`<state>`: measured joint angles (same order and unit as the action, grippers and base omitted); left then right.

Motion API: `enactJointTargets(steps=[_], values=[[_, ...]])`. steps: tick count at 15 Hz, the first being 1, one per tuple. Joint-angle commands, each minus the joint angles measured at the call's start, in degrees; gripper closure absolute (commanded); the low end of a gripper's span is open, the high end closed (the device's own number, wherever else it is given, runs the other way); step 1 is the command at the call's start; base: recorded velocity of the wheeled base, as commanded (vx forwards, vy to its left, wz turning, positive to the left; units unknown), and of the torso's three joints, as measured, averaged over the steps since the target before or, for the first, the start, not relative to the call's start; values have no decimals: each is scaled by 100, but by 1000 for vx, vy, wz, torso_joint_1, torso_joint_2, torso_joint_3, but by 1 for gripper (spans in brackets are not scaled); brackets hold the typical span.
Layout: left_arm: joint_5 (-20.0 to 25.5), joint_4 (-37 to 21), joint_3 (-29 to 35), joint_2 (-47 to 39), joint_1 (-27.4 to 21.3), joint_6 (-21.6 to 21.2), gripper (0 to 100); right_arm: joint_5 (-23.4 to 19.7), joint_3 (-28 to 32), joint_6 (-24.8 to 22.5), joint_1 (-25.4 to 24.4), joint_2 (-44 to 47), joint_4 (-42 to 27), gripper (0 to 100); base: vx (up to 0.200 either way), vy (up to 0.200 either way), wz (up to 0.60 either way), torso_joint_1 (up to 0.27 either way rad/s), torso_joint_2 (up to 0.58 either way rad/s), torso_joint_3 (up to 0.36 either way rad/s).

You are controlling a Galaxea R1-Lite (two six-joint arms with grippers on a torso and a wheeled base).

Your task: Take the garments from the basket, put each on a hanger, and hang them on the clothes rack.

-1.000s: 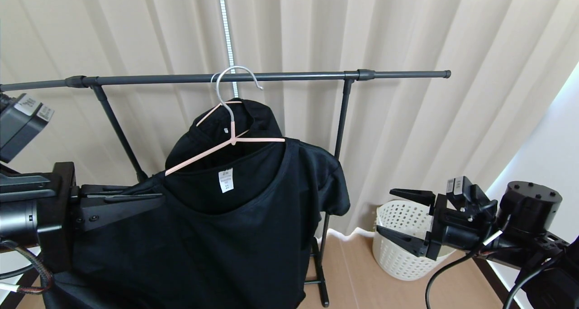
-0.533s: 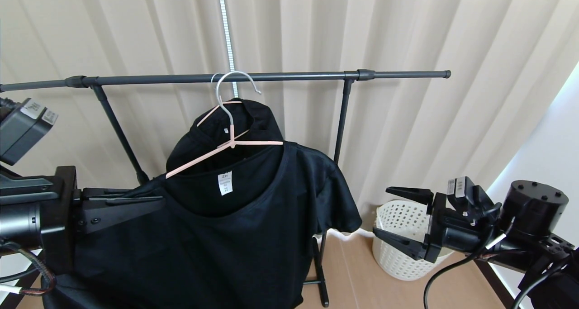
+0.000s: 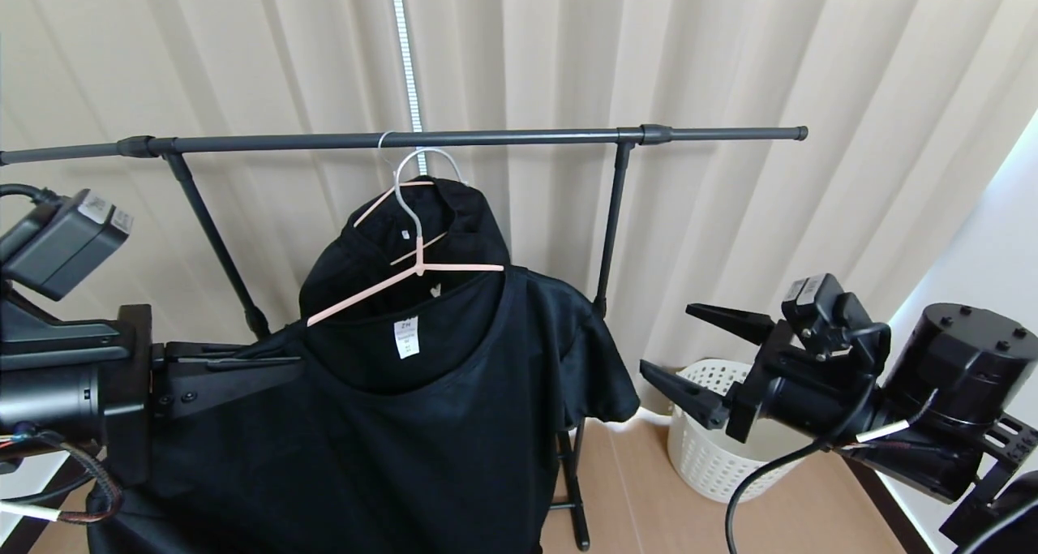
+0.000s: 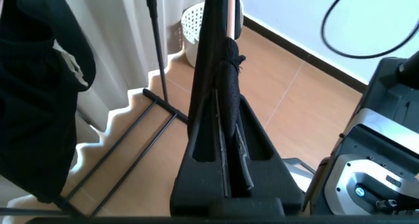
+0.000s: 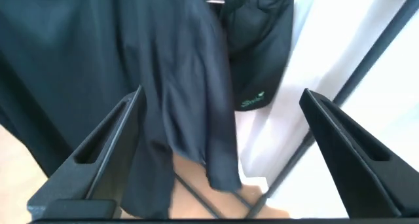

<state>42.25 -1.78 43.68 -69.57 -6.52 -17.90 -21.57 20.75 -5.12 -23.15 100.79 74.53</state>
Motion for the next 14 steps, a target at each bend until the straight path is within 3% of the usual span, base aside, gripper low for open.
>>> enactJointTargets(steps=[1,4,6,9,10,14], values=[[-94,2,106,-259,-25,76,100,372,606,389,-181,-736,-1011,0,0,0,0,0,0,0],[-200,2,290,-478,-121,427,100,434,1221,1013,-243,-1273,-2321,0,0,0,0,0,0,0],[-551,90,378,-689,-253,559,100,531,1494,1118,-243,-1308,-2742,0,0,0,0,0,0,0],[-789,354,405,-848,-376,770,100,636,1511,1127,-243,-1255,-2786,0,0,0,0,0,0,0],[-1070,714,422,-1058,-552,1016,100,654,1520,1127,-243,-1246,-2786,0,0,0,0,0,0,0],[-1632,1285,589,-1656,-754,1552,100,662,1555,1127,-243,-1167,-2778,0,0,0,0,0,0,0]])
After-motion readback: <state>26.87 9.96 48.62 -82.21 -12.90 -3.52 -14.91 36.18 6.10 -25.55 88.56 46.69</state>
